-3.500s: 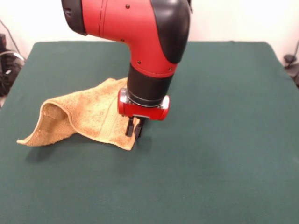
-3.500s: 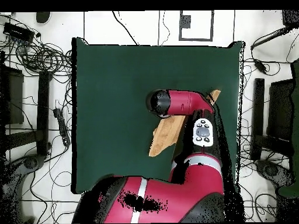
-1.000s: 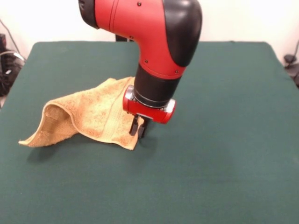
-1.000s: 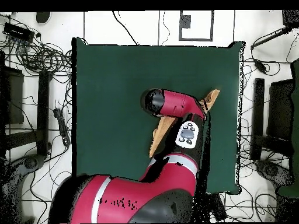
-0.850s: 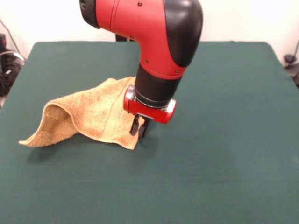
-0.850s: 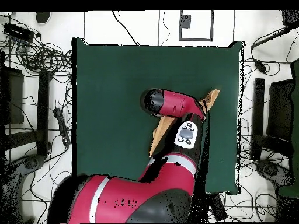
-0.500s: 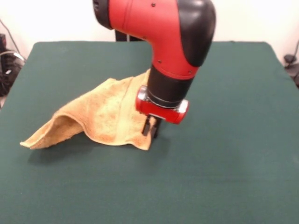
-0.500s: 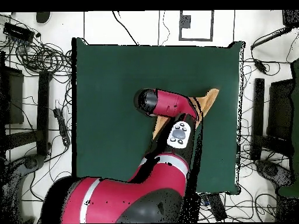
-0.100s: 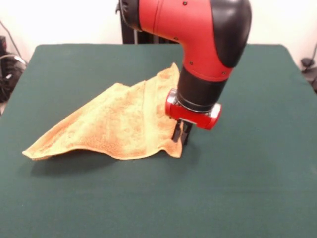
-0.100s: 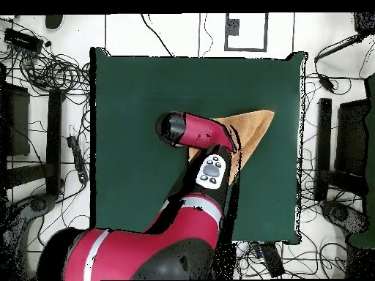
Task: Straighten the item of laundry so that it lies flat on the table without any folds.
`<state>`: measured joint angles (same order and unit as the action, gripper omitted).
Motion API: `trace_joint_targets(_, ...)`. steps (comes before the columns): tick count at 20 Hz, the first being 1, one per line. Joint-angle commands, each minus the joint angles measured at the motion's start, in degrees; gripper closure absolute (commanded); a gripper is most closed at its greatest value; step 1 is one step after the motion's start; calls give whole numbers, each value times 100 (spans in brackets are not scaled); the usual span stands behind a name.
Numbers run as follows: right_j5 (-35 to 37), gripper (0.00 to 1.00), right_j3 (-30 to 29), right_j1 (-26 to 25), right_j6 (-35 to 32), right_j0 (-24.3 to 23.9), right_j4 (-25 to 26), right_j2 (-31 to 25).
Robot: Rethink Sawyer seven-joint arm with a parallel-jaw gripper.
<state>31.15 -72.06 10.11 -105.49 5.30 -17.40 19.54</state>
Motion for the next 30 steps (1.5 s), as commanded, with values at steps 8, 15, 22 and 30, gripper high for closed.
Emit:
trace_joint_targets(8, -728, 100, -500, -616, -1355, 116, -317, -902)
trace_joint_targets(15, -763, 100, 91, -991, -1397, 151, -489, -1038)
trace_joint_targets(22, 161, 100, 758, -1111, -1530, 314, -561, -823)
trace_joint_targets(30, 649, 100, 1180, -1039, -1778, 498, -655, -685)
